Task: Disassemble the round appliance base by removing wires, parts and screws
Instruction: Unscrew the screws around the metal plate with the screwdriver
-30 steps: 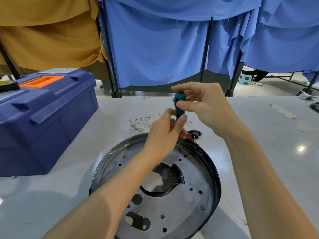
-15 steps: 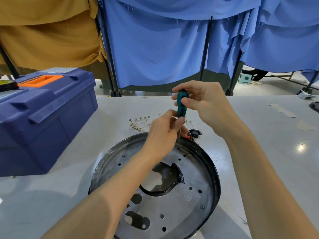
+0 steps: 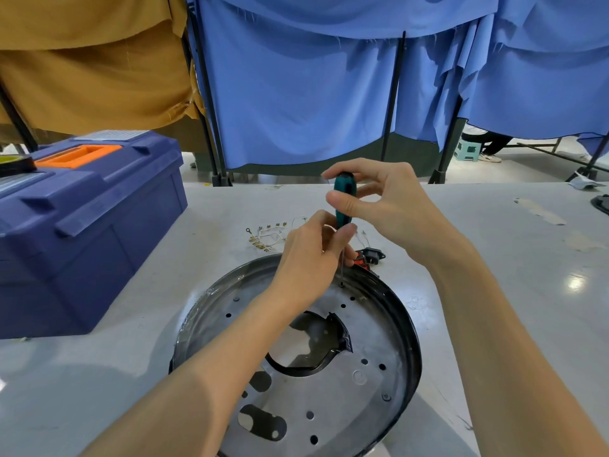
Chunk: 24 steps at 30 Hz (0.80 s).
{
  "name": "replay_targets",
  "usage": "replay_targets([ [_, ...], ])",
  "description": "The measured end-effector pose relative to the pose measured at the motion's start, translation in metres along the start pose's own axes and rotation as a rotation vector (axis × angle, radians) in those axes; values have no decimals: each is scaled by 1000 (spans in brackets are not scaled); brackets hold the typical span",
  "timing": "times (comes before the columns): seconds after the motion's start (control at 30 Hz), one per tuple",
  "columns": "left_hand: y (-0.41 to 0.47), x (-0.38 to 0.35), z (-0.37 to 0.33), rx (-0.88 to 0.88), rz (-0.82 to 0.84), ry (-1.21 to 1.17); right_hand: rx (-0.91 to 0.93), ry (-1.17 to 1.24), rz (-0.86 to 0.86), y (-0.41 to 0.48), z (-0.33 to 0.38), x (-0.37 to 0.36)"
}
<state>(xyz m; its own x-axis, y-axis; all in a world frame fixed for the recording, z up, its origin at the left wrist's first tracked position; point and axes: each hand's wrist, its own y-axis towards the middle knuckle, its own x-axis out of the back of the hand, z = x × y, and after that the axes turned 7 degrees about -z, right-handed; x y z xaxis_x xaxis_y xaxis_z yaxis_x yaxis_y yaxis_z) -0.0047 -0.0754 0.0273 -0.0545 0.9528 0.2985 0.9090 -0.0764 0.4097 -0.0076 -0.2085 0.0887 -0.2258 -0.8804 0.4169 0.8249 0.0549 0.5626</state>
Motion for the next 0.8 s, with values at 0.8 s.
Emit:
replay_targets([
  [0.8, 3, 3, -1, 27, 19, -33, -19, 11, -44, 0, 3, 3],
])
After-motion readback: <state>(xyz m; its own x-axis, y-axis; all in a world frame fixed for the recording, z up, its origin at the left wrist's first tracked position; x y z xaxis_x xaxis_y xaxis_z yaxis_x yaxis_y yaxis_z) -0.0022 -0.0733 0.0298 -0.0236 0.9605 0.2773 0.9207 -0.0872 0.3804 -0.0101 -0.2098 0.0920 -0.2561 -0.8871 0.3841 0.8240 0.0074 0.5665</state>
